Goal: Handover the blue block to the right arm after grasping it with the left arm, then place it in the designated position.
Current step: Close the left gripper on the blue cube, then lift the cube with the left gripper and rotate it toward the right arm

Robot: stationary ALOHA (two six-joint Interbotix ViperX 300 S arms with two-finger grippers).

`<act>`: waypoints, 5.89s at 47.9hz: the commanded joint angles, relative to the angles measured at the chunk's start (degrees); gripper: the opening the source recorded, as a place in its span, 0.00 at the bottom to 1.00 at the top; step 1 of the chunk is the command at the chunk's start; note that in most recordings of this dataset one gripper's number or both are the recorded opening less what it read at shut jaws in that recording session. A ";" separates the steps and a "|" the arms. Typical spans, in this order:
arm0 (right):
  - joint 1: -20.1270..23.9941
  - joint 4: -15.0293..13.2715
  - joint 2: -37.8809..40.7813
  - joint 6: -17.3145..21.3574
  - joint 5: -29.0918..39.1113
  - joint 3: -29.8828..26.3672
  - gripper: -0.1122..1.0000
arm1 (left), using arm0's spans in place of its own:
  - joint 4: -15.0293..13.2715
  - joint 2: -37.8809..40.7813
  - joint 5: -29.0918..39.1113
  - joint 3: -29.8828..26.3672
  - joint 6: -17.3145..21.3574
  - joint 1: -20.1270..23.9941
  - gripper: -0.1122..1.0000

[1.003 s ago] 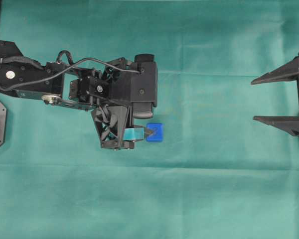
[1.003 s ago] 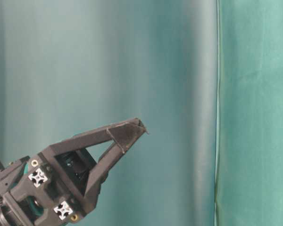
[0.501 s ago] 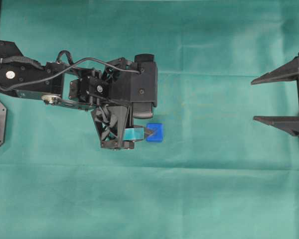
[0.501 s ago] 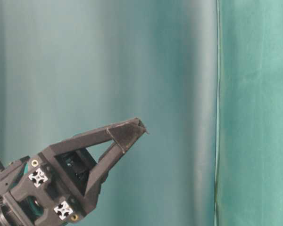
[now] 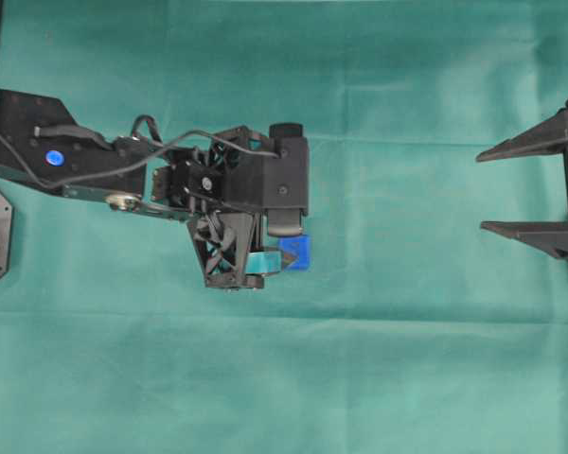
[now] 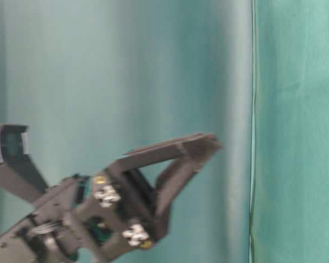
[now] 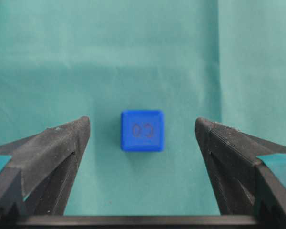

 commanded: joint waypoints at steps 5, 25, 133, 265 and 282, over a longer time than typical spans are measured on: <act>-0.09 0.00 0.62 -0.09 -0.09 -1.32 0.94 | 0.09 1.14 -4.57 1.58 0.00 -0.26 1.00; -0.09 -0.09 1.76 -0.09 -0.18 -1.14 0.94 | 0.09 6.94 -11.60 4.48 0.00 0.44 1.00; 0.00 -0.26 2.37 -0.09 -0.09 -1.05 0.94 | 0.09 2.11 -7.91 4.31 0.00 0.35 0.52; -0.09 -0.26 2.37 -0.18 0.00 -1.32 0.94 | 0.35 -12.57 3.25 -3.43 0.18 0.35 0.52; -0.09 -1.41 2.20 -0.26 -0.18 -1.41 0.94 | 0.26 -17.14 -7.38 3.34 0.09 0.35 0.52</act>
